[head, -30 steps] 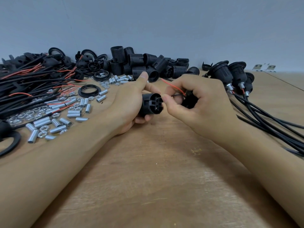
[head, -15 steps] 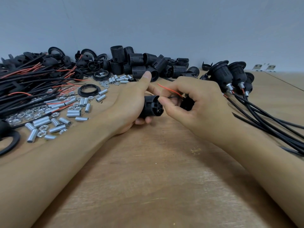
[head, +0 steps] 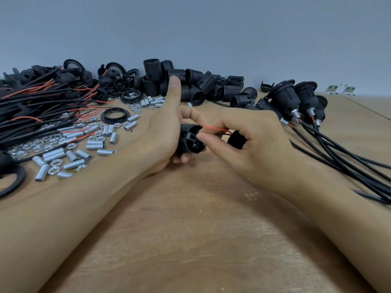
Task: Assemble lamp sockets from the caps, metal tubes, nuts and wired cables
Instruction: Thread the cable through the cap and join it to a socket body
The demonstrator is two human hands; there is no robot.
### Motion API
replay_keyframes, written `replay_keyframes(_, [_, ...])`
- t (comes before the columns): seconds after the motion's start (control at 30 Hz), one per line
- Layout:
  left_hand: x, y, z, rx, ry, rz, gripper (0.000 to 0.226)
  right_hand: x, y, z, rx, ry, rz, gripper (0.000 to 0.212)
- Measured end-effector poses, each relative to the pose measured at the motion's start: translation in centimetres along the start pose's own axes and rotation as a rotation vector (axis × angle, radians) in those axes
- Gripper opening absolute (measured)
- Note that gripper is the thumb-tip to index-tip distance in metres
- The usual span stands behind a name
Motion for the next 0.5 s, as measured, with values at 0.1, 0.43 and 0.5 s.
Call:
replay_keyframes(0.1, [-0.3,-0.2,0.2,0.009,-0.016,0.031,0.085,0.3,0.0,0.1,0.0,0.018,0.02,0.01])
replay_keyframes(0.43, [0.8,1.8,-2.0,-0.364,0.059,-0.217,0.019,4.0,-0.6,-0.1,0.035,0.325,0.342,0.013])
replay_keyframes(0.5, [1.2,1.2,-1.8,-0.286,0.106,-0.186,0.041,4.3,-0.9,-0.2,0.067,0.348,0.352,0.013])
Point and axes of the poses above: each hand's wrist, its own z-axis towards the middle knuckle, its own y-axis out of the palm, x = y × z, the point moved 10 cm from there along z, towards the middle knuckle, and after that the axes turned 9 degrees about z, right-handed, at the moved point
